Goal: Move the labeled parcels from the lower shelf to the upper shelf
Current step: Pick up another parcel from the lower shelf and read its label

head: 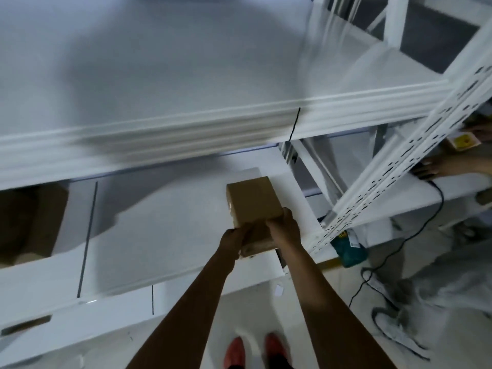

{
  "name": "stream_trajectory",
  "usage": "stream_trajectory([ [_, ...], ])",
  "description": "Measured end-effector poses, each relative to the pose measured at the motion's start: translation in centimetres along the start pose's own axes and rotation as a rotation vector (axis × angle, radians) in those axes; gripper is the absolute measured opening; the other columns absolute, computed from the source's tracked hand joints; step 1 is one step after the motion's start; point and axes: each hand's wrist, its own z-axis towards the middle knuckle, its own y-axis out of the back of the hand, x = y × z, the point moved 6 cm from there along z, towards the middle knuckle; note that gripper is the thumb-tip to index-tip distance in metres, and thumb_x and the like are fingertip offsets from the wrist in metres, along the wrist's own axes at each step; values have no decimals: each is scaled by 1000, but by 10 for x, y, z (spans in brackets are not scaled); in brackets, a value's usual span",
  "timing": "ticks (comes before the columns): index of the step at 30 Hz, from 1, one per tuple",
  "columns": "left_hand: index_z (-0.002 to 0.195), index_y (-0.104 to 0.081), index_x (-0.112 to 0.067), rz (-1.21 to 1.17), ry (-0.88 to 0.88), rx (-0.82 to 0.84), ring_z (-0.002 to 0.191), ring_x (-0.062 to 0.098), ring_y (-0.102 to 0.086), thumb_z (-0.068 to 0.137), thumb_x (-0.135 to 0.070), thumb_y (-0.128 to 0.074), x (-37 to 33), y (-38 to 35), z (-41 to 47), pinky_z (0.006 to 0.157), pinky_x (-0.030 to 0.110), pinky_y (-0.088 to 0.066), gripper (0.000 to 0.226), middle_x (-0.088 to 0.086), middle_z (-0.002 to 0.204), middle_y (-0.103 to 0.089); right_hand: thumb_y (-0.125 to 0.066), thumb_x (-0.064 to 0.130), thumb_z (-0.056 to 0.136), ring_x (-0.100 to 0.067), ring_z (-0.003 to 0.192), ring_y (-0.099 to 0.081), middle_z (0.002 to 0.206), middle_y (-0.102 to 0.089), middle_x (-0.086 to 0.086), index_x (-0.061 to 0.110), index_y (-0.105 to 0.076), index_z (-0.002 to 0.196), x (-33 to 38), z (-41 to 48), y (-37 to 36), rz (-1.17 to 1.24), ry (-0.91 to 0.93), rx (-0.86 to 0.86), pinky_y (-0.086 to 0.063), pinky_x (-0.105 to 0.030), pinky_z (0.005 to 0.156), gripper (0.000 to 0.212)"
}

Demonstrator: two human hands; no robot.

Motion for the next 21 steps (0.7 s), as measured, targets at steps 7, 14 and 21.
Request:
stream_trajectory([
  [7,125,-59,-21,-207,-132,-86,96,17,-59,102,-44,-57,-18,1,-25,73,33,-46,33,2,113,-62,-66,30,94,-35,114,-64,132,-67,-14,14,-50,144,7,-8,13,226,45,-16,-50,-51,103,55],
  [14,134,-49,-26,-303,-341,-257,85,20,-67,105,-33,-59,-54,8,-45,68,33,-53,31,8,102,-69,-65,28,98,-35,122,-62,136,-63,-11,18,-50,145,21,-5,23,498,57,82,-50,-54,107,50],
  [21,132,-53,-16,-319,-443,-247,101,26,-72,96,-44,-71,-73,15,-64,74,33,-60,49,8,115,-70,-57,28,102,-33,112,-64,131,-64,-14,28,-50,128,40,-5,26,544,93,199,-55,-52,101,28],
])
